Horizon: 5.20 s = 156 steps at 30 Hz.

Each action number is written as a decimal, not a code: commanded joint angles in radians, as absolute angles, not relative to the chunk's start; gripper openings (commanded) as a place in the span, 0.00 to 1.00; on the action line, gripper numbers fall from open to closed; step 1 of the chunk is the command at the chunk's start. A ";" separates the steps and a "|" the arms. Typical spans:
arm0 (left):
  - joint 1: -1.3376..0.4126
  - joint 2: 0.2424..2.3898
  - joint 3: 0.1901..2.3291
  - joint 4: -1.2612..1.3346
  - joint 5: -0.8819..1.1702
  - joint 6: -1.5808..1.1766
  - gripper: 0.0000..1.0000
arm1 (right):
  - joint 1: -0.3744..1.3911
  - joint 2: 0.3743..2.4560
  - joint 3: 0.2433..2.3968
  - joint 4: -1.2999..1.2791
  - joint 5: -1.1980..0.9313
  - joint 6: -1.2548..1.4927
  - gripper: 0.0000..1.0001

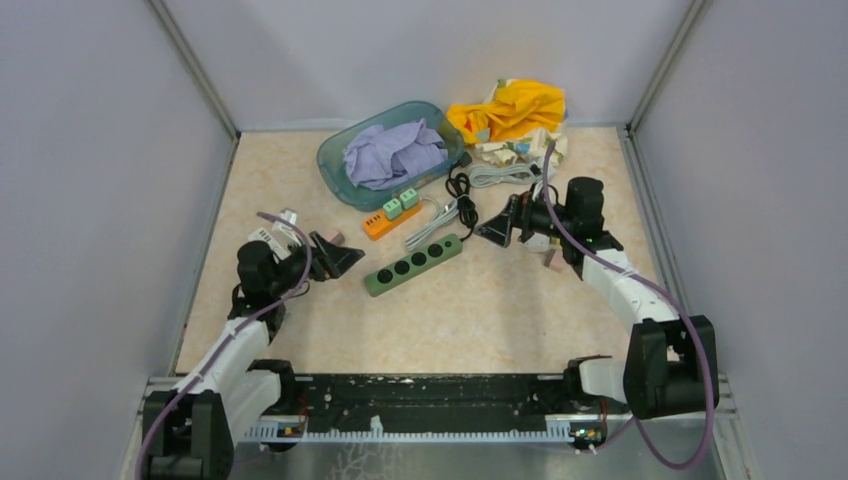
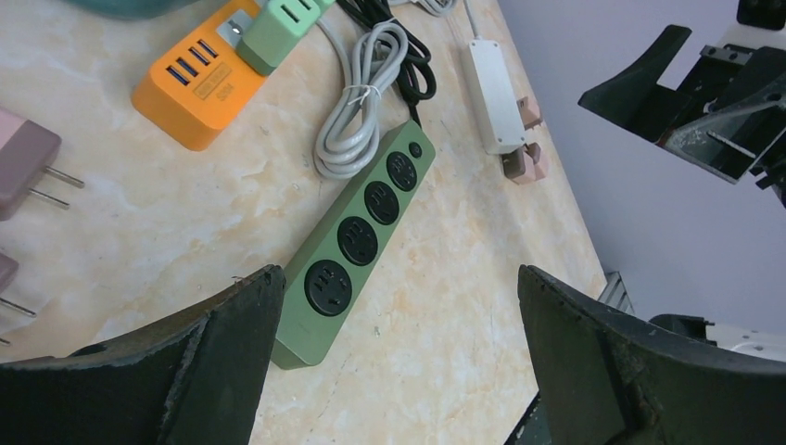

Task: Pull the plug off the socket
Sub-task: Place the socket at the center of the board, then pick up the socket from the center of the board.

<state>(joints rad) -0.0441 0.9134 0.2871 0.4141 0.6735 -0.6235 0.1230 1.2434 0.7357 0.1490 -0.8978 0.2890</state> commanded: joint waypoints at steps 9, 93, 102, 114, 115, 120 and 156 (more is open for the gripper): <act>-0.234 0.961 0.337 0.412 0.569 -0.519 1.00 | 0.112 1.215 0.762 0.202 -0.917 0.278 0.99; -0.440 1.807 1.108 -0.110 -0.106 0.186 0.71 | 0.095 1.212 0.755 0.215 -0.933 0.277 0.99; -0.431 1.829 1.106 -0.065 -0.102 0.180 0.89 | 0.095 1.209 0.754 0.216 -0.934 0.279 0.99; -0.369 1.845 1.105 -0.060 0.042 0.106 1.00 | 0.095 1.206 0.755 0.216 -0.937 0.282 0.99; -0.366 1.847 1.108 -0.061 0.051 0.107 1.00 | 0.095 1.206 0.755 0.216 -0.937 0.281 0.99; -0.365 1.877 1.128 -0.078 0.087 0.128 0.99 | 0.094 1.206 0.755 0.217 -0.939 0.284 0.99; -0.445 1.410 0.826 0.053 0.255 0.022 0.00 | 0.094 1.203 0.755 0.219 -0.939 0.285 0.99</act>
